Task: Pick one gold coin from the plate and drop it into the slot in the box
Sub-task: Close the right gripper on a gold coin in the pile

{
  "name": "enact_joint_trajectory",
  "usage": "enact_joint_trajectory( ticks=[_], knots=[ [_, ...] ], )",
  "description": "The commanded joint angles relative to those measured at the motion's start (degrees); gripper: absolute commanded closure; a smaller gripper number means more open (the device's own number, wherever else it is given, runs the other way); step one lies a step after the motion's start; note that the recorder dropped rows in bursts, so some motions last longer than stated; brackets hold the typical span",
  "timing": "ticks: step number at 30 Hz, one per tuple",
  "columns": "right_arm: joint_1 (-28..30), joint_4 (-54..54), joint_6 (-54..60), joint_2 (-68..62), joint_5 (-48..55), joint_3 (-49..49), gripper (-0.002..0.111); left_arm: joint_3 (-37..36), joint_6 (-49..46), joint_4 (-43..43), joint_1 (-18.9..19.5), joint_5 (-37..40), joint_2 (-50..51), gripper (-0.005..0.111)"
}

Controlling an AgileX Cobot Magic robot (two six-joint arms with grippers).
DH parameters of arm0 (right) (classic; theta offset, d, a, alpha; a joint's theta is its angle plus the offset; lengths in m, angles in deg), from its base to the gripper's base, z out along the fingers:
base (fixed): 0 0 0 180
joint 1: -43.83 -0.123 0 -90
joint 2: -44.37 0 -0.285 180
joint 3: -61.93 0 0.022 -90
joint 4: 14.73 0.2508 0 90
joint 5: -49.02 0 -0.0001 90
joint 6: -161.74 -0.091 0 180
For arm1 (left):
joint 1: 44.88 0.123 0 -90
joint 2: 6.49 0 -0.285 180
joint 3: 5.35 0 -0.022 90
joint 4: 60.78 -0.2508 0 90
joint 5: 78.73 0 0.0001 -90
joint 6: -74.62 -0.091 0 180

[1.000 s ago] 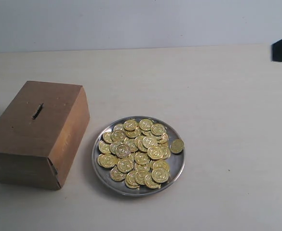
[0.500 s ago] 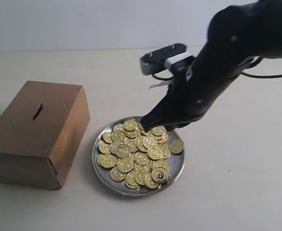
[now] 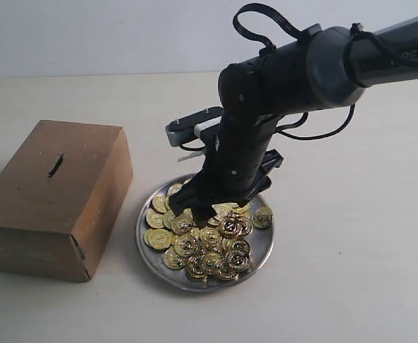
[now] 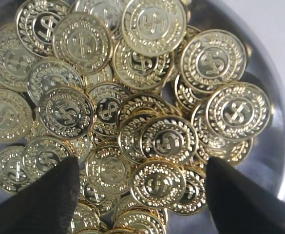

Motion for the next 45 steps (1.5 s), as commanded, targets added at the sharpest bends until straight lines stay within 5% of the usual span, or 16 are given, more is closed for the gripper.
enact_joint_trajectory(
  ticks=[1,5,29,45],
  knots=[
    [-0.08,-0.46,-0.28,-0.24,0.53,-0.55,0.041,-0.04,0.32,0.12,-0.3,-0.31,-0.38,0.107],
    [-0.08,-0.46,-0.28,-0.85,1.09,-0.55,0.048,-0.04,0.32,0.12,-0.3,-0.31,-0.38,0.107],
    [-0.08,-0.89,0.5,-3.22,1.91,-0.55,0.049,-0.04,0.21,0.12,-0.3,-0.29,-0.38,0.107],
    [-0.08,-4.83,-2.99,-4.27,2.78,-0.55,0.059,-0.04,0.09,0.12,-0.3,-0.41,-0.38,0.107]
  ],
)
